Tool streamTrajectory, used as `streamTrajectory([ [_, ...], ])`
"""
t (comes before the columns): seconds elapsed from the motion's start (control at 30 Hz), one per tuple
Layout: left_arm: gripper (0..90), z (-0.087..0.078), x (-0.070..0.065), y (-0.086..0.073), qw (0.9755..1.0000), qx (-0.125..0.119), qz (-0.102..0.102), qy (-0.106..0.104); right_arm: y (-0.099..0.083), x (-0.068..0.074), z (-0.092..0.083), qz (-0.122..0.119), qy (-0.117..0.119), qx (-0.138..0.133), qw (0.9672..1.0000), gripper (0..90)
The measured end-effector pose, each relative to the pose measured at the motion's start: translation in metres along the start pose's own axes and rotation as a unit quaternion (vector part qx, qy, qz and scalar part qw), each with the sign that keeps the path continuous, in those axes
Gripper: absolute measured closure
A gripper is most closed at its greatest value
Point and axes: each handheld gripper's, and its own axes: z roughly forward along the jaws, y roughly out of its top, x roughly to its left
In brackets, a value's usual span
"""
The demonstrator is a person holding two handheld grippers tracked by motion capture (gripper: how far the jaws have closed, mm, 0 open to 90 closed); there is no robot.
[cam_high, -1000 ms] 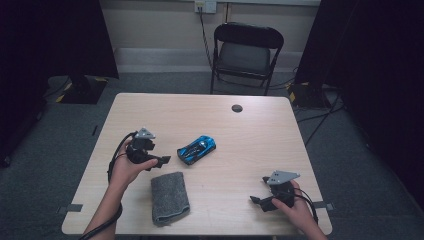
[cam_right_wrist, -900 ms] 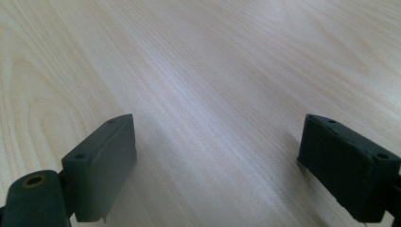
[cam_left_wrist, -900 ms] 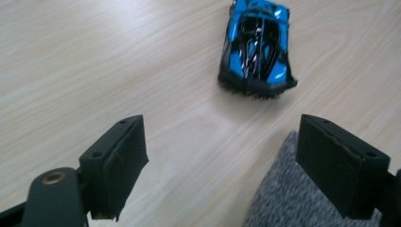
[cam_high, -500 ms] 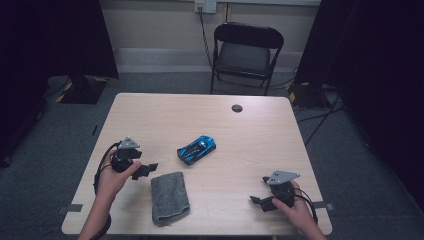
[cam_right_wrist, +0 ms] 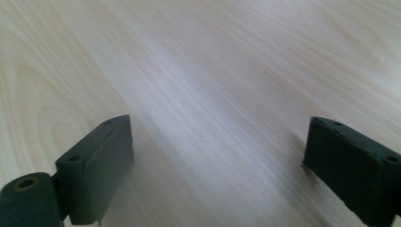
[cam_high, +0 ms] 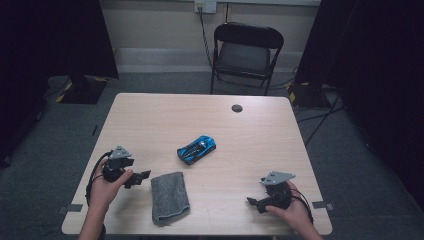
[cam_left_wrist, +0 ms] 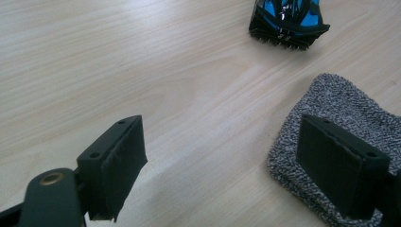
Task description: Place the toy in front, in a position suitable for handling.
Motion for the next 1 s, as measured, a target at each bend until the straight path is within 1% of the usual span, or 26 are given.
streamTrajectory([
  [0.07,16.5,-0.002,-0.001,-0.001,1.0,0.0,0.004,0.0,0.005,0.005,0.001,-0.002,0.008,0.008,0.9999,15.8],
  [0.1,16.4,-0.002,-0.001,-0.001,1.0,-0.001,0.005,0.001,0.01,0.009,0.003,-0.01,0.012,0.012,0.9998,16.0],
  [0.13,16.2,-0.002,-0.002,-0.002,1.0,-0.002,0.006,0.001,0.013,0.012,0.004,-0.016,0.014,0.011,0.9997,16.9],
  [0.17,16.2,-0.002,-0.002,-0.002,1.0,-0.003,0.006,0.002,0.021,0.019,0.006,-0.028,0.022,0.008,0.9994,21.1],
  [0.23,16.1,-0.001,-0.001,-0.001,0.9999,-0.002,0.011,0.004,0.032,0.027,0.01,-0.039,0.03,0.002,0.9988,23.4],
  [0.3,16.2,-0.001,-0.001,-0.001,0.9999,-0.005,0.01,0.003,0.046,0.037,0.015,-0.05,0.051,0.0,0.9974,27.5],
  [0.33,16.2,-0.001,-0.001,-0.001,0.9999,-0.005,0.011,0.001,0.052,0.041,0.017,-0.057,0.055,-0.002,0.9969,29.4],
  [0.37,16.3,-0.001,-0.001,-0.001,0.9999,-0.005,0.011,0.002,0.061,0.048,0.021,-0.065,0.065,-0.006,0.9957,32.0],
  [0.43,16.3,-0.001,-0.002,-0.001,0.9999,-0.003,0.014,0.003,0.072,0.057,0.026,-0.068,0.081,-0.01,0.9944,35.1],
  [0.47,16.3,-0.001,-0.002,-0.002,0.9999,-0.003,0.013,0.003,0.082,0.065,0.031,-0.07,0.091,-0.012,0.9933,36.3],
  [0.5,16.3,-0.001,-0.002,-0.002,0.9999,-0.004,0.013,0.003,0.086,0.069,0.033,-0.074,0.097,-0.014,0.9924,38.4],
  [0.57,16.4,-0.001,-0.002,-0.002,0.9999,-0.002,0.014,0.004,0.095,0.076,0.038,-0.078,0.107,-0.015,0.9911,39.1],
  [0.6,16.4,-0.002,-0.001,-0.003,0.9999,-0.001,0.015,0.006,0.099,0.081,0.04,-0.079,0.108,-0.016,0.9908,39.2],
  [0.63,16.4,-0.002,-0.001,-0.003,0.9999,-0.001,0.014,0.006,0.105,0.087,0.043,-0.082,0.113,-0.018,0.99,39.3],
  [0.67,16.4,-0.002,0.0,-0.003,0.9999,0.0,0.014,0.006,0.107,0.09,0.044,-0.083,0.116,-0.02,0.9896,39.8],
  [0.73,16.4,-0.002,0.0,-0.003,0.9999,0.001,0.015,0.007,0.112,0.096,0.049,-0.078,0.121,-0.023,0.9892,41.1],
  [0.8,16.4,-0.003,0.0,-0.003,0.9999,0.001,0.014,0.007,0.117,0.1,0.053,-0.078,0.131,-0.022,0.9881,42.2],
  [0.87,16.4,-0.003,0.0,-0.003,0.9999,0.0,0.015,0.007,0.122,0.106,0.058,-0.086,0.134,-0.018,0.9871,42.1],
  [0.93,16.4,-0.003,-0.001,-0.002,0.9999,-0.001,0.016,0.007,0.125,0.109,0.063,-0.086,0.142,-0.018,0.986,42.5],
  [1.0,16.4,-0.003,-0.001,-0.002,0.9998,0.0,0.017,0.007,0.129,0.112,0.066,-0.092,0.142,-0.015,0.9854,42.8],
])
